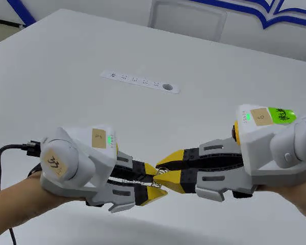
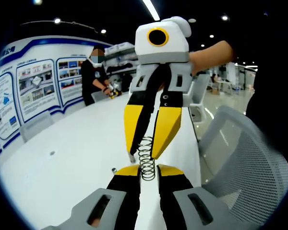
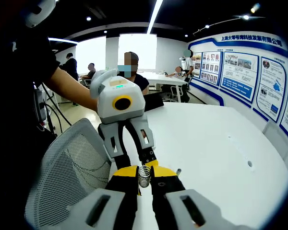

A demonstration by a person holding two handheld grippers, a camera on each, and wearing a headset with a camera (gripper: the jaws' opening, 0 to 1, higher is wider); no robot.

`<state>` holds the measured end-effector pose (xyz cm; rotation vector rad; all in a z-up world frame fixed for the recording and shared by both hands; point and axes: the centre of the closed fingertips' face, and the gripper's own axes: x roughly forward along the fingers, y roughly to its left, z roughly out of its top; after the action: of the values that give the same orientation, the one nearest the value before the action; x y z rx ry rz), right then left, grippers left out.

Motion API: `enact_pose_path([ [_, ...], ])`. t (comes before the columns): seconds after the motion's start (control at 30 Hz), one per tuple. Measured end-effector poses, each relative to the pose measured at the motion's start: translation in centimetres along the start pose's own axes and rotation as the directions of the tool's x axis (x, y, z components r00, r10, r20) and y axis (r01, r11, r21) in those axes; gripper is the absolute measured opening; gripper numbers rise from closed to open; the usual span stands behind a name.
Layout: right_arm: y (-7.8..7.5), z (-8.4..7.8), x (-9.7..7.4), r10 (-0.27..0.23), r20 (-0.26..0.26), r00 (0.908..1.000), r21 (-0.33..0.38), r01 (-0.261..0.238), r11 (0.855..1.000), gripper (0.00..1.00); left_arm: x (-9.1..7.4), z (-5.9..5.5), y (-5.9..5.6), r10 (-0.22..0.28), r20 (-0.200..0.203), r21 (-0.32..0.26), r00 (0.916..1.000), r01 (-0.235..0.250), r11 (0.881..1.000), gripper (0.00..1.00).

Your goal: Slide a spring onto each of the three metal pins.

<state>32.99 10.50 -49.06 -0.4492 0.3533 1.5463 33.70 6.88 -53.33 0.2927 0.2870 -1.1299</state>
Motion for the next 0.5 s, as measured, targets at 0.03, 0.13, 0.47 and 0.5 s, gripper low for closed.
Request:
enact_pose_path([
  [0.03,-0.1,0.2,-0.1,-0.002,0.002,1.0000,-0.001,0.002,1.000,0.10,-0.1,0.0,0.0,0.002,0.000,-0.003,1.0000,-0.002,1.000,0.20],
  [0.13,-0.9,0.8,-0.4,-0.017,0.013,0.9998,-0.004,0.017,1.000,0.10,-0.3,-0.1,0.4,0.020,0.004,-0.012,0.9998,-0.020,1.000,0.32],
  [0.47,-4.9,0.5,-1.6,-0.140,0.000,0.9902,0.025,0.140,0.990,0.10,-2.5,-1.2,2.1,0.084,-0.005,-0.063,0.9965,-0.084,0.994,0.35],
  [0.5,-5.3,0.2,-1.7,-0.159,-0.010,0.9872,0.030,0.159,0.987,0.10,-2.9,-1.3,2.4,0.092,-0.004,-0.071,0.9958,-0.092,0.993,0.37],
])
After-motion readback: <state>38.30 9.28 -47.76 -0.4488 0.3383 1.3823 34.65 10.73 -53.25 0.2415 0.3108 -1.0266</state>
